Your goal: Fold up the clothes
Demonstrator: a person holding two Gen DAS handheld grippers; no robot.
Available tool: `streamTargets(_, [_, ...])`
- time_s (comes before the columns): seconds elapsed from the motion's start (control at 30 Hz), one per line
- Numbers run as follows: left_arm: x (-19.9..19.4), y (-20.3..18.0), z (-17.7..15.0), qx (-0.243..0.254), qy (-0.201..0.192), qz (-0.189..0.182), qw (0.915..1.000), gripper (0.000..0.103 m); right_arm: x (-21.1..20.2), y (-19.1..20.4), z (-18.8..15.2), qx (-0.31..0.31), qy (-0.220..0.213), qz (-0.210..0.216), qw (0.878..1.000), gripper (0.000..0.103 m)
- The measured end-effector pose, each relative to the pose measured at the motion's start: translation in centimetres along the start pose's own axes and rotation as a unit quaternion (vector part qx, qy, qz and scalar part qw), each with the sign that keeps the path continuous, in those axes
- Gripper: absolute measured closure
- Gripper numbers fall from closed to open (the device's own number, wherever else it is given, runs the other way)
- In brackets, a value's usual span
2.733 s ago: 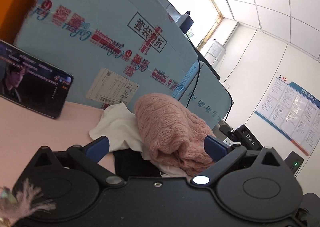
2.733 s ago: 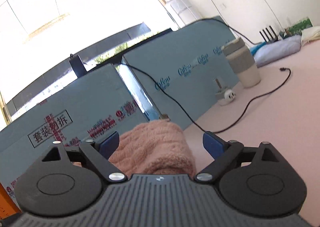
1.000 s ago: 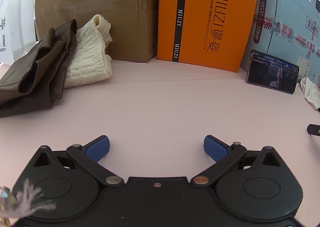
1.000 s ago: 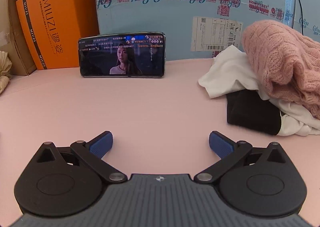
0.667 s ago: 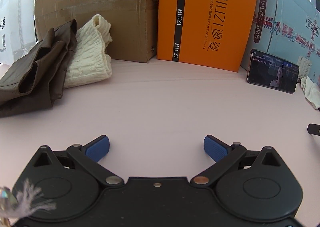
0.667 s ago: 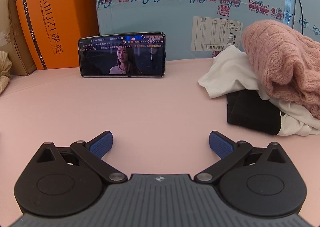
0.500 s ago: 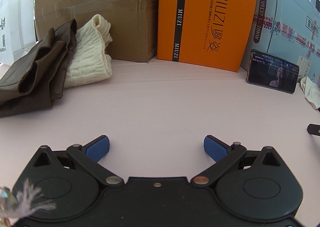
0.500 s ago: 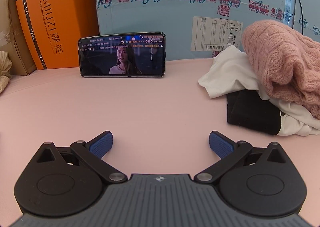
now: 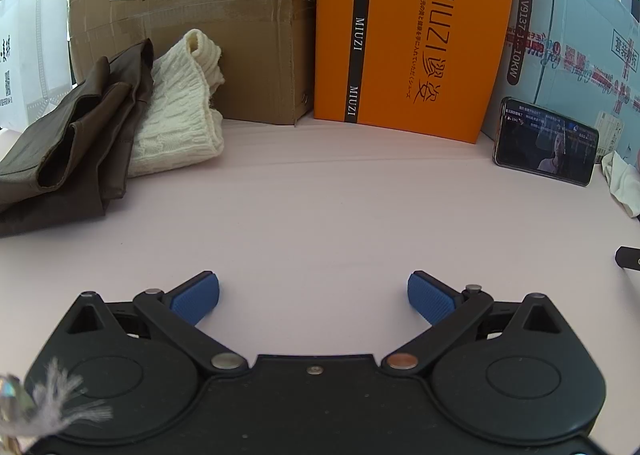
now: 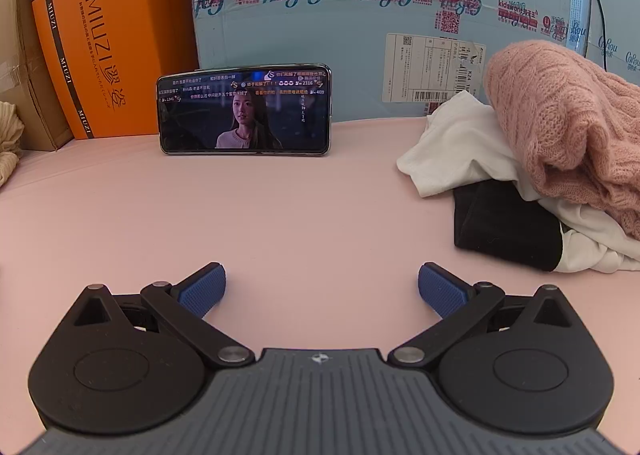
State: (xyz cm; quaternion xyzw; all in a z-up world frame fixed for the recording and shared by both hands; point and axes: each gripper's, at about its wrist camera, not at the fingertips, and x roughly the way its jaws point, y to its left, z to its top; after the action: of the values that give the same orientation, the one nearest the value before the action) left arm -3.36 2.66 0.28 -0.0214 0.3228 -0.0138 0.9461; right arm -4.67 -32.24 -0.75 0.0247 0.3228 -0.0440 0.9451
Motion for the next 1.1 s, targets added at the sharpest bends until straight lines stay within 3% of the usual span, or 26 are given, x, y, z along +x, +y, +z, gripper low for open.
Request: streamTargets(1.1, [0.21, -0.02, -0.21, 0.004, 0.000, 0.002, 1.0000, 0.000, -0.09, -0.06, 0.05, 0.000, 0.000, 0.000, 1.000, 0.000])
